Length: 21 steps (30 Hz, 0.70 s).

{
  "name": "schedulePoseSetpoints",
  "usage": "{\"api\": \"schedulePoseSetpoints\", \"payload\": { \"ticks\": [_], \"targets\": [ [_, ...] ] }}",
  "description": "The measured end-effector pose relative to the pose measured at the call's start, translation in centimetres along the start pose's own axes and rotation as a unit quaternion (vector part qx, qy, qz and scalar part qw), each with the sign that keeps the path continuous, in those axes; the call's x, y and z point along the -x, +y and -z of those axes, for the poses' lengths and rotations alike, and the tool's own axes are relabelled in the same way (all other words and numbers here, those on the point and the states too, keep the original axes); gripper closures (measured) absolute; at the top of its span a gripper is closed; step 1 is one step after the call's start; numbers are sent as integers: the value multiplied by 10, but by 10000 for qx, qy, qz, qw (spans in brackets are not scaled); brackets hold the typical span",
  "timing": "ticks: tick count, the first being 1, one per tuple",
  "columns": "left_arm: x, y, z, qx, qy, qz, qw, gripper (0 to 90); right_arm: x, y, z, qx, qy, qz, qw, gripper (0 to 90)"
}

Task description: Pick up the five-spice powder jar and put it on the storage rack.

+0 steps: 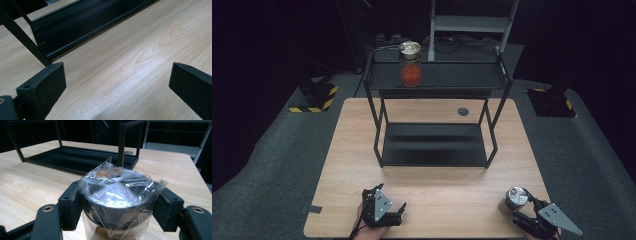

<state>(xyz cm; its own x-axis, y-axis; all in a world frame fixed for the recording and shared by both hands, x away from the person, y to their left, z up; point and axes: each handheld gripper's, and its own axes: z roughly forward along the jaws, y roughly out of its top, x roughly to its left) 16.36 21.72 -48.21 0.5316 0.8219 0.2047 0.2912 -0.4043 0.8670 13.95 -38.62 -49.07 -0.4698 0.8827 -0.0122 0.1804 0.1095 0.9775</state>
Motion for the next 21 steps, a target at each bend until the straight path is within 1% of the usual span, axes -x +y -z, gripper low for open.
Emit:
{"api": "schedulePoseSetpoints", "payload": {
  "ticks": [8,11,17,21],
  "targets": [
    [-1,-1,0,13,-8,26,10000,13,-2,1,-1,2,-46,78,10000,342],
    [-1,-1,0,13,-10,29,10000,14,-4,2,0,3,-102,125,9999,343],
    [-1,-1,0,21,-7,23,10000,13,-7,5,2,124,-155,85,9998,343],
    [-1,-1,0,18,-11,18,10000,13,-9,9,1,210,-114,94,9997,343]
  ]
}}
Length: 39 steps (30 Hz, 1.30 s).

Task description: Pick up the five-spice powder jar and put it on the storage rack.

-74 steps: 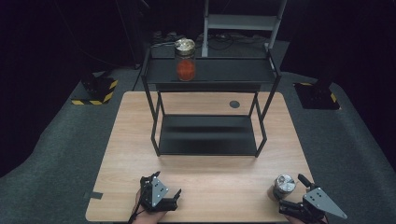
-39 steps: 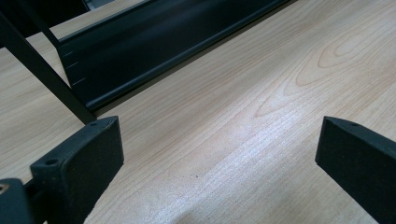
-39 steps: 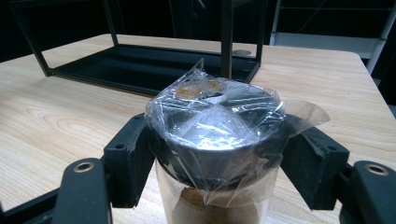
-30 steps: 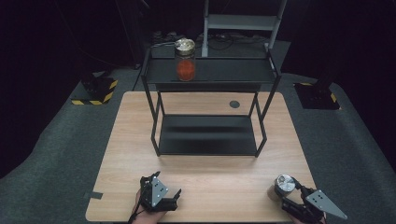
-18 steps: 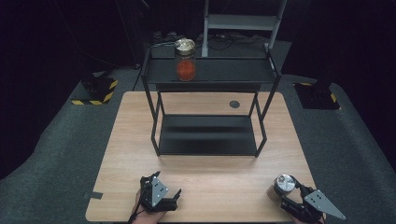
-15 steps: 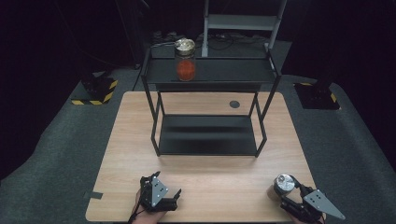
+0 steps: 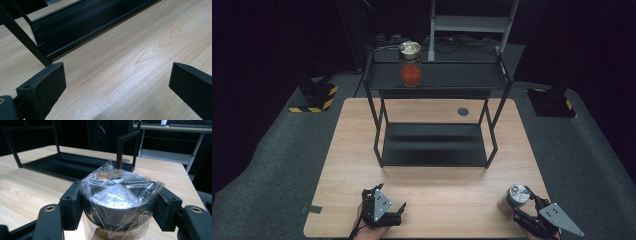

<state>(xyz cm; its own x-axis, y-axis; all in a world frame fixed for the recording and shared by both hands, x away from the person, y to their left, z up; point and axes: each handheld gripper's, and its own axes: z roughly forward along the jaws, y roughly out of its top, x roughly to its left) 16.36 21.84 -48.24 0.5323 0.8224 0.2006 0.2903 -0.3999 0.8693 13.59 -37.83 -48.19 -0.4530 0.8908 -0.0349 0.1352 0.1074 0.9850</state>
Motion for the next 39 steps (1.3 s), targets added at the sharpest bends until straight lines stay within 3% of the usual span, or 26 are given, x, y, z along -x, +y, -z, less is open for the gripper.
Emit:
{"api": "schedulePoseSetpoints", "payload": {
  "ticks": [24,39],
  "targets": [
    [-4,-1,0,22,-110,14,9999,13,-17,48,-35,241,431,97,9987,342],
    [-6,-2,1,53,-157,48,9999,13,-25,76,-61,370,616,19,9974,342]
  ]
}}
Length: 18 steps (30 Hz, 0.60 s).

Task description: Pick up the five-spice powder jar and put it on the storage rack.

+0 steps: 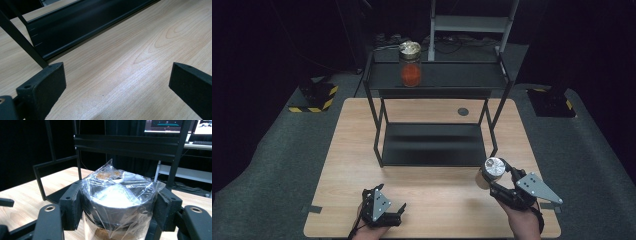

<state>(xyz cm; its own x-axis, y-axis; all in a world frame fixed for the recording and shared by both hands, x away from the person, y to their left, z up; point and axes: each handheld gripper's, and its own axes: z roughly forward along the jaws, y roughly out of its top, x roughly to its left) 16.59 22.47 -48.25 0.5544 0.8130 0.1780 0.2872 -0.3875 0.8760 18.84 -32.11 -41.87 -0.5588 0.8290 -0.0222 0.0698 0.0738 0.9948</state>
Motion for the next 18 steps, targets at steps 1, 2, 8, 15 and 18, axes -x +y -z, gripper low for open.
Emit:
{"api": "schedulePoseSetpoints", "payload": {
  "ticks": [1,2,8,15,18],
  "targets": [
    [0,0,0,2,-2,4,10000,13,0,1,-2,8,11,-5,10000,342],
    [0,0,0,5,-3,12,10000,13,0,3,-3,13,17,-12,10000,343],
    [-1,-1,0,14,-13,40,10000,13,0,11,-12,23,44,28,10000,342],
    [-2,-1,0,21,-33,53,10000,13,1,22,-22,91,70,42,9999,343],
    [-3,-1,0,25,-42,72,10000,13,2,26,-26,121,77,26,9999,343]
  ]
}}
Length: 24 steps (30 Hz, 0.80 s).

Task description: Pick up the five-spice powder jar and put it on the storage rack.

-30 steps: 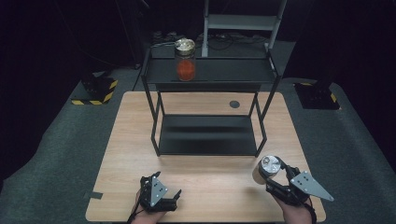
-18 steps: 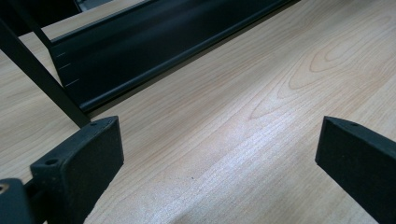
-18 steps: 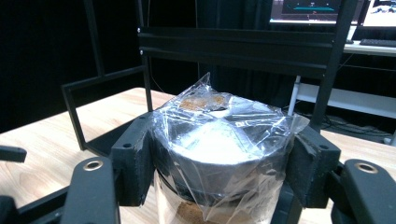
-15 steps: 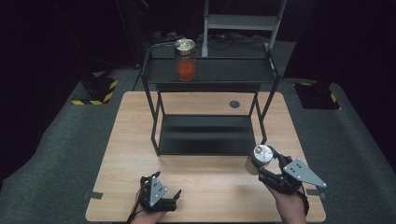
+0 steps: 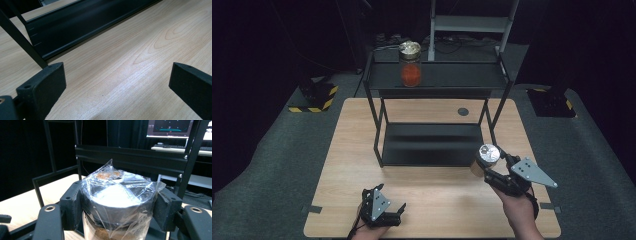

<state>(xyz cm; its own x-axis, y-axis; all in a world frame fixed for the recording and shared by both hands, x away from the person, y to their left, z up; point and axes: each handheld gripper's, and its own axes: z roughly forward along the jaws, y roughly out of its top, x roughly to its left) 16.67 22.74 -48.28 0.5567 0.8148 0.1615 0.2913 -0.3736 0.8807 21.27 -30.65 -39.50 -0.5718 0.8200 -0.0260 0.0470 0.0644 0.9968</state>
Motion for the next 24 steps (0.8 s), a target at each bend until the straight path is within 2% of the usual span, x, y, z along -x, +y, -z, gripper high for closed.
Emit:
{"api": "schedulePoseSetpoints", "payload": {
  "ticks": [24],
  "targets": [
    [-2,-2,1,42,-21,43,10000,13,1,36,-28,251,-11,111,9996,343]
  ]
}}
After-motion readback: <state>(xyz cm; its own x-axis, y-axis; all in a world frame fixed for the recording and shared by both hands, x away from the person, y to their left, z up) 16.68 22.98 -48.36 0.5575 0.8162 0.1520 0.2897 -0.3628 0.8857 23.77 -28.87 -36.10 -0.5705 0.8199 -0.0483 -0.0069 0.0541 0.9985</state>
